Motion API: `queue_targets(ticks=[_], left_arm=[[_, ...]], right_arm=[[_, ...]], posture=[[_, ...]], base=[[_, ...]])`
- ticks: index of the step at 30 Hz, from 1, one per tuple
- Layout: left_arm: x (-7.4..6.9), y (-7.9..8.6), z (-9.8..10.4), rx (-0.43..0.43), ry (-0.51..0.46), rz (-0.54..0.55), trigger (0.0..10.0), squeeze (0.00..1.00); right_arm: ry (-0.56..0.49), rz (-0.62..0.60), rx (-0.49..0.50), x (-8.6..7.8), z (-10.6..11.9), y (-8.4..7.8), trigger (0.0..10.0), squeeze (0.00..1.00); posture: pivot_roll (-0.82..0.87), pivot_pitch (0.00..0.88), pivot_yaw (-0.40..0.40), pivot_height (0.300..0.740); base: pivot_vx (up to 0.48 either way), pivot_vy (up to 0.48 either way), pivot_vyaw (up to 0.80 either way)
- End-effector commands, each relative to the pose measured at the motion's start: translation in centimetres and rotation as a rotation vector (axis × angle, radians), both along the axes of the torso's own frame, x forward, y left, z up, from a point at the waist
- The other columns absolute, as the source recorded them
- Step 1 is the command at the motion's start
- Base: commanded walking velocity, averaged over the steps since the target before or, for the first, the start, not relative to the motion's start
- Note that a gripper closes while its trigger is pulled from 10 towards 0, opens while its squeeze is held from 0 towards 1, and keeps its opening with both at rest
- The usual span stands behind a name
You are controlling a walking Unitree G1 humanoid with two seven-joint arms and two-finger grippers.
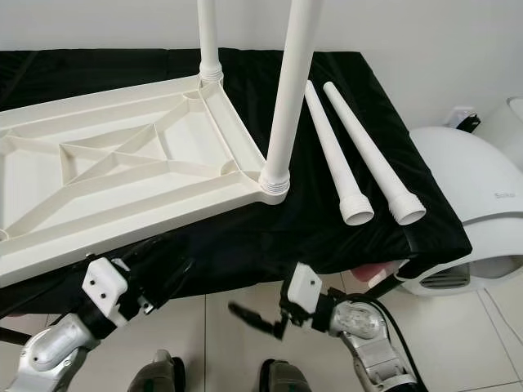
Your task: Building children table
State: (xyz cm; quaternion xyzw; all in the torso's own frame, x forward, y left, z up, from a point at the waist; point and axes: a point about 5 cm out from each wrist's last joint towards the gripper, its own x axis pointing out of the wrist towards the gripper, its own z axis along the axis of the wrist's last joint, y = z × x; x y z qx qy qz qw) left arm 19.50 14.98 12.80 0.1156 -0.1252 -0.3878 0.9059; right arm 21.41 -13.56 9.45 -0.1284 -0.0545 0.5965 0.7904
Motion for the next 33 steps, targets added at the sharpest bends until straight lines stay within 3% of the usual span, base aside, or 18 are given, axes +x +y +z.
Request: queue_targets(ticks=[1, 11, 21, 28, 29, 30, 33], left_arm=[[-0.7, -0.4, 0.1, 0.008, -0.001, -0.09, 10.0, 0.0], [-2.3, -0.1, 0.2, 0.091, 0.001, -0.229, 10.0, 0.0], [-3.2, 0.2, 1.0, 0.165, -0.023, -0.348, 10.0, 0.0], [-3.7, 0.0, -2.0, 0.296, 0.035, -0.415, 10.0, 0.0], [-3.7, 0.2, -4.0, 0.37, 0.115, -0.434, 10.0, 0.0], [-3.7, 0.3, -4.5, 0.398, 0.129, -0.44, 10.0, 0.0], [-3.8, 0.4, -5.2, 0.413, 0.163, -0.431, 10.0, 0.0]], right_arm=[[0.037, 0.082, -0.022, -0.5, -0.1, -0.1, 10.0, 0.0], [0.08, 0.236, -0.141, -0.6, -0.7, -1.3, 10.0, 0.0], [0.119, 0.356, -0.269, 1.4, -0.7, -2.5, 10.0, 0.0], [0.151, 0.393, -0.36, 2.9, -1.7, -2.4, 10.0, 0.0], [0.182, 0.388, -0.413, 3.4, -2.6, -2.6, 10.0, 0.0], [0.192, 0.386, -0.43, 3.5, -2.8, -2.6, 10.0, 0.0], [0.217, 0.376, -0.453, 3.6, -3.5, -2.7, 10.0, 0.0]], posture=[[0.06, 0.189, 0.006, 0.74], [0.08, 0.198, -0.005, 0.74], [0.12, 0.18, -0.049, 0.74], [0.12, 0.179, -0.058, 0.74], [0.13, 0.182, -0.06, 0.74], [0.13, 0.184, -0.058, 0.74], [0.14, 0.189, -0.06, 0.74]], base=[[0.0, 0.0, 0.0], [0.0, 0.0, 0.0], [0.0, 0.0, 0.0], [0.0, 0.0, 0.0], [0.0, 0.0, 0.0], [0.0, 0.0, 0.0], [0.0, 0.0, 0.0]])
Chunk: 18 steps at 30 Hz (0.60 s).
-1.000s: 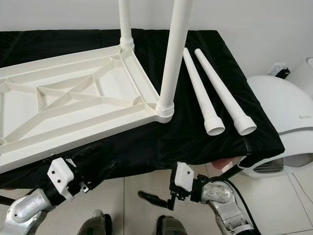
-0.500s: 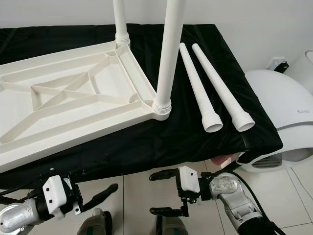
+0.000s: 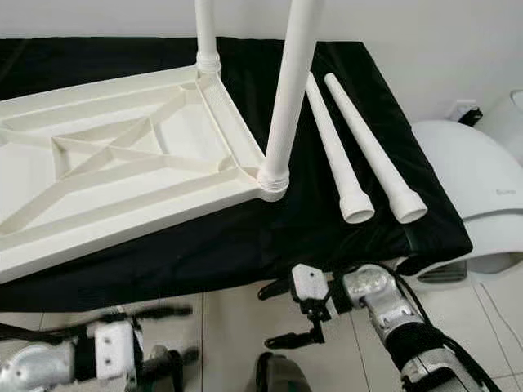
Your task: Building children table
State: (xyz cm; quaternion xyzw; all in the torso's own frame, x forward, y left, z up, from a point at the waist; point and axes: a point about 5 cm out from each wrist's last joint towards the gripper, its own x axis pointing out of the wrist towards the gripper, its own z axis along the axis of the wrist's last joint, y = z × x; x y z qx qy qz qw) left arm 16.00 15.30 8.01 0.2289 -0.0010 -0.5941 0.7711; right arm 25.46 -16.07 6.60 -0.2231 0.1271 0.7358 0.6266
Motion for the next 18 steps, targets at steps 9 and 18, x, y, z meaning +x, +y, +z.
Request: queue_targets(ticks=[9, 18], left_arm=[[0.0, 0.8, -5.2, 0.105, 0.137, 0.192, 10.0, 0.0], [0.7, 1.5, -10.0, 0.182, 0.249, 0.366, 10.0, 0.0]], right_arm=[[0.057, -0.247, -0.036, 0.1, -3.9, 0.4, 10.0, 0.0], [0.098, -0.499, -0.018, 0.8, -5.1, -0.5, 10.0, 0.0]], posture=[[0.14, 0.2, -0.044, 0.74], [0.12, 0.203, -0.032, 0.74]], base=[[0.0, 0.0, 0.0], [0.0, 0.0, 0.0]])
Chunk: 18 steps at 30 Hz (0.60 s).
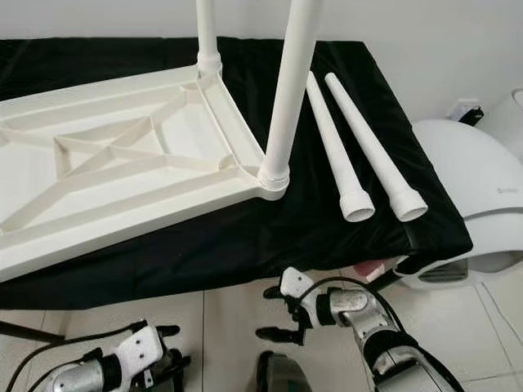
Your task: Building children table
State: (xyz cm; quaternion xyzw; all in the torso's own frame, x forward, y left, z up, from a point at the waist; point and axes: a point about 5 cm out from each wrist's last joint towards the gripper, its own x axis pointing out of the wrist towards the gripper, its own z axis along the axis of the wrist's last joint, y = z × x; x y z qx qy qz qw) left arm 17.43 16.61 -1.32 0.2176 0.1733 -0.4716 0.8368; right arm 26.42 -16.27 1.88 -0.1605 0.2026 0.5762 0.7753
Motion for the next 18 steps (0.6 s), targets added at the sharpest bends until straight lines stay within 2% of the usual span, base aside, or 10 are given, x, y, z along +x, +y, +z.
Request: queue_targets(ticks=[1, 2, 4, 6, 7, 8, 11, 12, 15, 18], left_arm=[[-0.4, 0.6, -1.1, 0.022, 0.044, 0.075, 10.0, 0.0], [-0.3, 1.0, -1.5, 0.015, 0.073, 0.131, 10.0, 0.0], [-0.3, 1.3, -1.8, 0.01, 0.094, 0.17, 10.0, 0.0], [-0.6, 2.4, -3.1, 0.035, 0.142, 0.272, 10.0, 0.0], [-0.6, 2.4, -3.1, 0.035, 0.142, 0.272, 10.0, 0.0], [-0.8, 2.7, -4.0, 0.01, 0.191, 0.393, 10.0, 0.0], [-0.9, 2.7, -4.4, -0.006, 0.211, 0.441, 10.0, 0.0], [-1.1, 2.7, -4.8, -0.03, 0.243, 0.498, 10.0, 0.0], [-1.3, 2.9, -5.4, -0.05, 0.281, 0.59, 10.0, 0.0], [-1.4, 3.0, -5.7, -0.059, 0.295, 0.646, 10.0, 0.0]], right_arm=[[0.031, -0.093, 0.0, -0.1, -0.6, -0.7, 10.0, 0.0], [0.049, -0.172, 0.01, -0.1, -1.0, -1.2, 10.0, 0.0], [0.061, -0.225, 0.012, -0.1, -1.3, -1.4, 10.0, 0.0], [0.074, -0.388, 0.014, -0.4, -2.3, -2.0, 10.0, 0.0], [0.074, -0.388, 0.014, -0.4, -2.3, -2.0, 10.0, 0.0], [0.084, -0.545, 0.014, -0.7, -3.2, -2.4, 10.0, 0.0], [0.099, -0.617, 0.015, -0.9, -3.6, -2.6, 10.0, 0.0], [0.107, -0.692, 0.007, -1.1, -4.0, -2.9, 10.0, 0.0], [0.128, -0.805, -0.004, -1.7, -4.7, -3.5, 10.0, 0.0], [0.136, -0.853, -0.026, -2.1, -5.2, -3.8, 10.0, 0.0]], posture=[[0.12, 0.205, -0.028, 0.74], [0.12, 0.205, -0.023, 0.74], [0.12, 0.205, -0.021, 0.74], [0.1, 0.205, -0.014, 0.74], [0.1, 0.205, -0.014, 0.74], [0.1, 0.204, -0.012, 0.74], [0.09, 0.206, -0.009, 0.74], [0.09, 0.204, -0.007, 0.74], [0.09, 0.203, -0.007, 0.74], [0.09, 0.204, -0.007, 0.74]], base=[[0.0, 0.0, 0.0], [0.0, 0.0, 0.0], [0.0, 0.0, 0.0], [0.0, 0.0, 0.0], [0.0, 0.0, 0.0], [0.0, 0.0, 0.0], [0.0, 0.0, 0.0], [0.0, 0.0, 0.0], [0.0, 0.0, 0.0], [0.0, 0.0, 0.0]])
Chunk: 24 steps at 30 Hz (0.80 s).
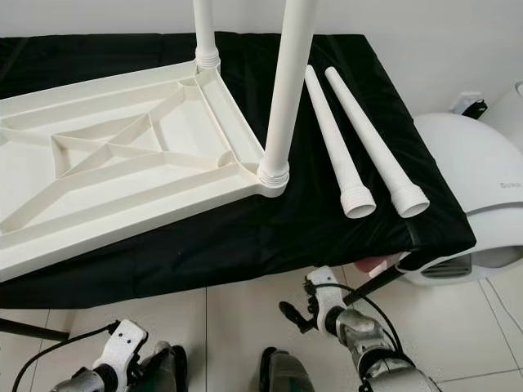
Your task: Building children table
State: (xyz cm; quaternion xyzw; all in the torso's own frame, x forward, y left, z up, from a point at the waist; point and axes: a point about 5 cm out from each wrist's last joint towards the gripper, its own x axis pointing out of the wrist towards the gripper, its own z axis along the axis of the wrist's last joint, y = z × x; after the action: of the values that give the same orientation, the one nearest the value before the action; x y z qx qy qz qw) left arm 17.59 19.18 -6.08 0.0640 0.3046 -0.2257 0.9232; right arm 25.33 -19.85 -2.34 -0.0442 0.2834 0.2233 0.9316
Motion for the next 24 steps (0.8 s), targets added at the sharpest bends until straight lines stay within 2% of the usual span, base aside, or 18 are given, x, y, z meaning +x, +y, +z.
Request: queue_targets(ticks=[1, 2, 3, 5, 6, 8, 9, 10, 12, 13, 14, 17, 22, 24], left_arm=[[-1.6, 0.6, -1.2, 0.024, 0.072, 0.121, 10.0, 0.0], [-1.5, 0.8, -1.4, 0.04, 0.071, 0.2, 10.0, 0.0], [-1.5, 0.8, -1.4, 0.04, 0.071, 0.2, 10.0, 0.0], [-1.4, 1.1, -1.7, 0.093, 0.088, 0.349, 10.0, 0.0], [-1.4, 1.1, -1.7, 0.093, 0.088, 0.349, 10.0, 0.0], [-1.4, 1.2, -2.0, 0.156, 0.11, 0.408, 10.0, 0.0], [-1.4, 1.2, -2.0, 0.156, 0.11, 0.408, 10.0, 0.0], [-1.6, 1.3, -2.2, 0.195, 0.127, 0.431, 10.0, 0.0], [-1.6, 1.3, -2.2, 0.195, 0.127, 0.431, 10.0, 0.0], [-1.7, 1.5, -2.4, 0.216, 0.148, 0.454, 10.0, 0.0], [-1.7, 1.5, -2.4, 0.216, 0.148, 0.454, 10.0, 0.0], [-2.3, 2.1, -2.8, 0.257, 0.215, 0.532, 10.0, 0.0], [-2.4, 1.8, -3.0, 0.269, 0.233, 0.537, 10.0, 0.0], [-2.3, 1.4, -3.1, 0.303, 0.243, 0.512, 10.0, 0.0]], right_arm=[[0.079, -0.094, -0.03, -1.8, -1.6, -0.6, 10.0, 0.0], [0.102, -0.149, -0.043, -2.4, -2.1, -0.9, 10.0, 0.0], [0.102, -0.149, -0.043, -2.4, -2.1, -0.9, 10.0, 0.0], [0.142, -0.233, -0.091, -3.6, -3.1, -1.4, 10.0, 0.0], [0.142, -0.233, -0.091, -3.6, -3.1, -1.4, 10.0, 0.0], [0.181, -0.292, -0.138, -4.6, -3.8, -1.8, 10.0, 0.0], [0.181, -0.292, -0.138, -4.6, -3.8, -1.8, 10.0, 0.0], [0.212, -0.32, -0.162, -5.3, -4.2, -1.9, 10.0, 0.0], [0.212, -0.32, -0.162, -5.3, -4.2, -1.9, 10.0, 0.0], [0.242, -0.344, -0.174, -6.0, -4.7, -2.0, 10.0, 0.0], [0.242, -0.344, -0.174, -6.0, -4.7, -2.0, 10.0, 0.0], [0.302, -0.376, -0.185, -7.7, -5.7, -1.5, 10.0, 0.0], [0.316, -0.395, -0.184, -8.3, -6.1, -1.0, 10.0, 0.0], [0.326, -0.4, -0.184, -8.6, -6.3, -0.6, 10.0, 0.0]], posture=[[0.08, 0.205, -0.009, 0.74], [0.08, 0.204, -0.009, 0.74], [0.08, 0.204, -0.009, 0.74], [0.07, 0.2, -0.014, 0.74], [0.07, 0.2, -0.014, 0.74], [0.06, 0.196, -0.013, 0.74], [0.06, 0.196, -0.013, 0.74], [0.05, 0.19, -0.012, 0.74], [0.05, 0.19, -0.012, 0.74], [0.05, 0.183, -0.01, 0.74], [0.05, 0.183, -0.01, 0.74], [0.03, 0.155, 0.004, 0.74], [0.03, 0.126, 0.009, 0.74], [0.03, 0.103, 0.01, 0.74]], base=[[0.0, 0.0, 0.0], [0.0, 0.0, 0.0], [0.0, 0.0, 0.0], [0.0, 0.0, 0.0], [0.0, 0.0, 0.0], [0.0, 0.0, 0.0], [0.0, 0.0, 0.0], [0.0, 0.0, 0.0], [0.0, 0.0, 0.0], [0.0, 0.0, 0.0], [0.0, 0.0, 0.0], [0.0, 0.0, 0.0], [0.0, 0.0, 0.0], [0.0, 0.0, 0.0]])
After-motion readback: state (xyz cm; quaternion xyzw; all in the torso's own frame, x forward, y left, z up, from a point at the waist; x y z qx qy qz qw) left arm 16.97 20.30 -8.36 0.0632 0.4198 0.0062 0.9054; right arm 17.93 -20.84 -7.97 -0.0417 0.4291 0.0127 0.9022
